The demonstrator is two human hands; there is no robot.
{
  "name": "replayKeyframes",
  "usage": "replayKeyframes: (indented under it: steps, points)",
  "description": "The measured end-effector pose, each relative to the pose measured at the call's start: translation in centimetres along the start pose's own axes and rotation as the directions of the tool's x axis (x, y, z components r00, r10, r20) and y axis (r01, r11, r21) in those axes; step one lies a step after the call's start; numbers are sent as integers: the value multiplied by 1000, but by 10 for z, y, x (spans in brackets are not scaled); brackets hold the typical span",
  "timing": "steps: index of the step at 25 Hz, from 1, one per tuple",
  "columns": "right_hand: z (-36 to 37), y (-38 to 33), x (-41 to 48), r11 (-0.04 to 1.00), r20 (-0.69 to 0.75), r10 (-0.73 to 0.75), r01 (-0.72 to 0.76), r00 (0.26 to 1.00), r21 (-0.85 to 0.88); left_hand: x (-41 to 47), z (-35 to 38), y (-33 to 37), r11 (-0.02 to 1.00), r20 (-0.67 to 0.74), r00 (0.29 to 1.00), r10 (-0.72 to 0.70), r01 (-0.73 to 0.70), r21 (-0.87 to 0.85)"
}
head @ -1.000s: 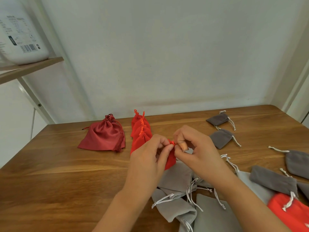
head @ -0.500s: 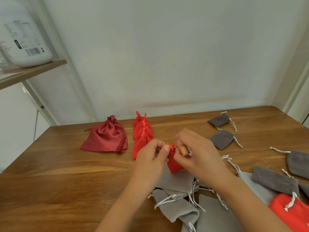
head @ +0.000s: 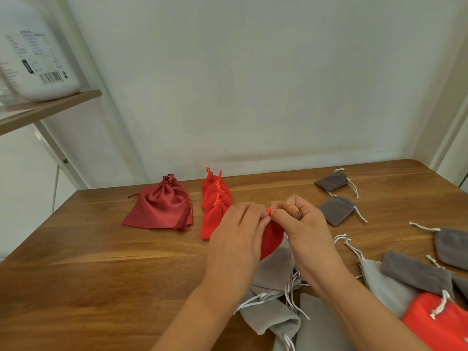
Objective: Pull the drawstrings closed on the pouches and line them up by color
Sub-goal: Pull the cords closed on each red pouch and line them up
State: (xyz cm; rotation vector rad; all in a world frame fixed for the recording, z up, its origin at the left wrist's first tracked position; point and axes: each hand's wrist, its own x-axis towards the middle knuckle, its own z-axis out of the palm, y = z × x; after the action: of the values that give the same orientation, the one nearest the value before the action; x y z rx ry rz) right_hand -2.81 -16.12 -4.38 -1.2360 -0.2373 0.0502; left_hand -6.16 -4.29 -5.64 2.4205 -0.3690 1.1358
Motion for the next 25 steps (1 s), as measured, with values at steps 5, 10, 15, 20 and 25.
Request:
replayKeyframes:
  steps: [5,10,15,20,25]
  points:
    - [-5,-8,0,993,56,-76,81,996,-91,1,-10,-6,983,90,995,-48,63,-172]
    - [-3,-5,-4,939,9,-205,200,979,-280,-4,-5,1,898,131,972,-193,229,-377]
    - [-5,-5,-6,820,-7,-431,388,902,-421,3,-15,1,617,357,842,-404,539,-573]
    - [-6,1,1,941,108,-200,221,974,-258,16,-33,-26,546,352,761,-546,641,-539]
    - [-10,18,2,625,474,-27,385,880,-679,11,-41,-72,526,456,607,-651,794,-306]
